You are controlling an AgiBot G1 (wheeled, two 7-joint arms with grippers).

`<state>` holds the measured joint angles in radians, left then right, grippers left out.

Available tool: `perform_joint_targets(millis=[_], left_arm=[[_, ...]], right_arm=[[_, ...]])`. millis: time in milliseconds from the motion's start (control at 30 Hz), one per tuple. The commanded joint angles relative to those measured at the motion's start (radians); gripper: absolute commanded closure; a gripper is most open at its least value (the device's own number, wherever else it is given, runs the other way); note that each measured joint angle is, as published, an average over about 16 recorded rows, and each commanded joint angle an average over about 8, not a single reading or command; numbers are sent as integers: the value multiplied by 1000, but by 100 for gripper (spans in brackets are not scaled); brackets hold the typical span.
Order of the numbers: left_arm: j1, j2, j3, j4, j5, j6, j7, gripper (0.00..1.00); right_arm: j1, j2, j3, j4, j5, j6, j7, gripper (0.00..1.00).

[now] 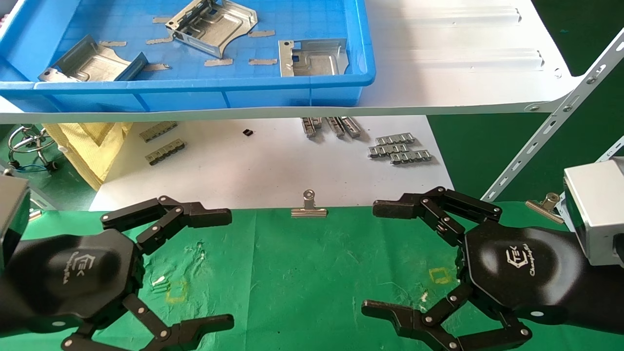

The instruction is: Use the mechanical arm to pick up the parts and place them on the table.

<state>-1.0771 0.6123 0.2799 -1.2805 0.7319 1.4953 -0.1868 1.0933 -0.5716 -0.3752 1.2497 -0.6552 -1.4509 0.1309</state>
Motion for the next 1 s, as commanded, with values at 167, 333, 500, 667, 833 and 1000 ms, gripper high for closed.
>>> perform_joint_targets(millis=[167, 333, 500, 667, 833, 1000], left_arm=[[0, 0, 0, 0, 0, 0, 0, 0], [0, 0, 0, 0, 0, 0, 0, 0], [0, 0, 0, 0, 0, 0, 0, 0], [0, 0, 0, 0, 0, 0, 0, 0], [0, 0, 0, 0, 0, 0, 0, 0], [0, 0, 0, 0, 0, 0, 0, 0]], right_arm=[[0, 0, 0, 0, 0, 0, 0, 17], [0, 0, 0, 0, 0, 0, 0, 80], [0, 0, 0, 0, 0, 0, 0, 100], [0, 0, 0, 0, 0, 0, 0, 100], [0, 0, 0, 0, 0, 0, 0, 100], [0, 0, 0, 0, 0, 0, 0, 100]])
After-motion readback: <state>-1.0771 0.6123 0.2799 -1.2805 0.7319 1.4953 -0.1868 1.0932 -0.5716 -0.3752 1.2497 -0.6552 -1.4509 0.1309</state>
